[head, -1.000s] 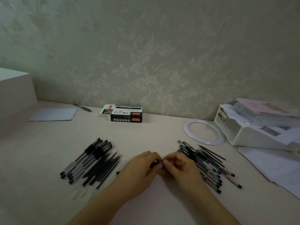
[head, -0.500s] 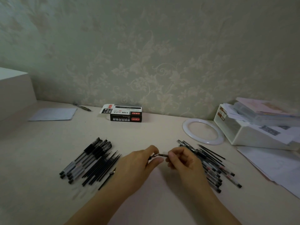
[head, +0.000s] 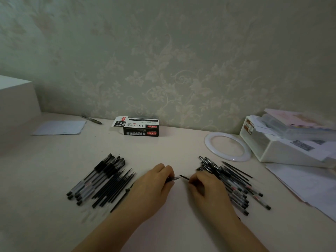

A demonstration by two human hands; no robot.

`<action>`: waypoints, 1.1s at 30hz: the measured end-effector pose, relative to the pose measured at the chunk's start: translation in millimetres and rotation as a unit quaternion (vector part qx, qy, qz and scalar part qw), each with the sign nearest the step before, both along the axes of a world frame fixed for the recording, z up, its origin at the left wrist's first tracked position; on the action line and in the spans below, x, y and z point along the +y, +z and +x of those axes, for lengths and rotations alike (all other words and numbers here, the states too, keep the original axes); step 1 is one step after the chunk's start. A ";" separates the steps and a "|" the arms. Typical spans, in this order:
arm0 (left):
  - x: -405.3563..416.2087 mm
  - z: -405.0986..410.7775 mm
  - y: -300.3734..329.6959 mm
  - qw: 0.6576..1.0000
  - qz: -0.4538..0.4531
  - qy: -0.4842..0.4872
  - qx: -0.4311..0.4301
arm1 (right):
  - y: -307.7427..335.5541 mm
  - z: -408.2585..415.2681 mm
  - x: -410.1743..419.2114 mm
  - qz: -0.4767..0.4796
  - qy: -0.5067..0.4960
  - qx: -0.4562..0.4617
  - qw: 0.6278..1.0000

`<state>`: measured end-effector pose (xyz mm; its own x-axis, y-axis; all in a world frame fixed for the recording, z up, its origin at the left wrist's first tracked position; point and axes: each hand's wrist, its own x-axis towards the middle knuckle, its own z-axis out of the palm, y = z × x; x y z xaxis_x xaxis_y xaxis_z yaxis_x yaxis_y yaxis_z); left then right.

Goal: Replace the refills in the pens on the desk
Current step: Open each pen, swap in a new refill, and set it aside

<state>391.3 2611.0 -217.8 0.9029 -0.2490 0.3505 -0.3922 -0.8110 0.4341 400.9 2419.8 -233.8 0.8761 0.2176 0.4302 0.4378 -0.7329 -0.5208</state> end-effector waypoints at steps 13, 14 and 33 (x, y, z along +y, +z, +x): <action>-3.0 3.6 1.2 0.991 -0.100 -0.073 -0.041 | 12.8 -5.8 8.4 0.199 0.065 0.110 0.972; -2.3 3.4 1.9 0.990 -0.108 -0.079 -0.045 | 12.9 -5.3 8.2 0.209 0.071 0.121 0.968; -3.5 -0.2 6.2 0.985 -0.138 -0.100 -0.016 | 18.2 -2.4 3.9 0.296 0.119 0.165 0.933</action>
